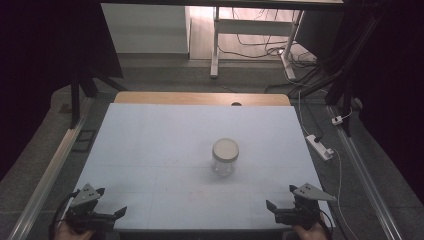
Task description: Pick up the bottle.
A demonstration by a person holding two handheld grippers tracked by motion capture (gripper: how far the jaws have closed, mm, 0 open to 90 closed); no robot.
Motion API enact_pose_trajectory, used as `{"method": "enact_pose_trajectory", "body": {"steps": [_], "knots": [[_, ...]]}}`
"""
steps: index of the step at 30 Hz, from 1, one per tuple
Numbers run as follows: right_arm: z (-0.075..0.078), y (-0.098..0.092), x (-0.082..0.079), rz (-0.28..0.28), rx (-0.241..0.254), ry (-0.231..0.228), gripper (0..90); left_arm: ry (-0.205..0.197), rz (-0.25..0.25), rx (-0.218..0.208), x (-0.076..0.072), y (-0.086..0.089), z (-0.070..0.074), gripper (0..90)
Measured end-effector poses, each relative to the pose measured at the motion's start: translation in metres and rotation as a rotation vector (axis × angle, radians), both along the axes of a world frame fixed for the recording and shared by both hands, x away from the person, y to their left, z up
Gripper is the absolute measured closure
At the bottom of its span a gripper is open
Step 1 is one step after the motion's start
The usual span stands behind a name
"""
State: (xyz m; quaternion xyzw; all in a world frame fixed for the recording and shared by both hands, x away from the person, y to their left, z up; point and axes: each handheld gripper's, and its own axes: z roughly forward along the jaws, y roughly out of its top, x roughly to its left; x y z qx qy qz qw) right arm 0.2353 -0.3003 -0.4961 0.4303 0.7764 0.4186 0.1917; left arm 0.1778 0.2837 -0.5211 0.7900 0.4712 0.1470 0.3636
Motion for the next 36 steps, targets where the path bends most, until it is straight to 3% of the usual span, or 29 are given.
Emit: {"method": "enact_pose_trajectory", "body": {"steps": [20,31,36], "knots": [[-0.0010,0.0010,0.0034,0.021,-0.003,0.038,0.0,0.027,-0.030,0.028,0.0023,-0.0047,-0.0012,0.0],[0.0007,0.0016,0.0026,0.027,0.000,0.032,0.0,0.034,-0.036,0.012,0.0033,-0.0030,-0.0016,0.0],[0.0062,0.0053,0.0018,0.055,-0.013,-0.007,0.0,0.036,-0.035,0.008,0.0032,-0.0025,-0.0015,0.0]]}}
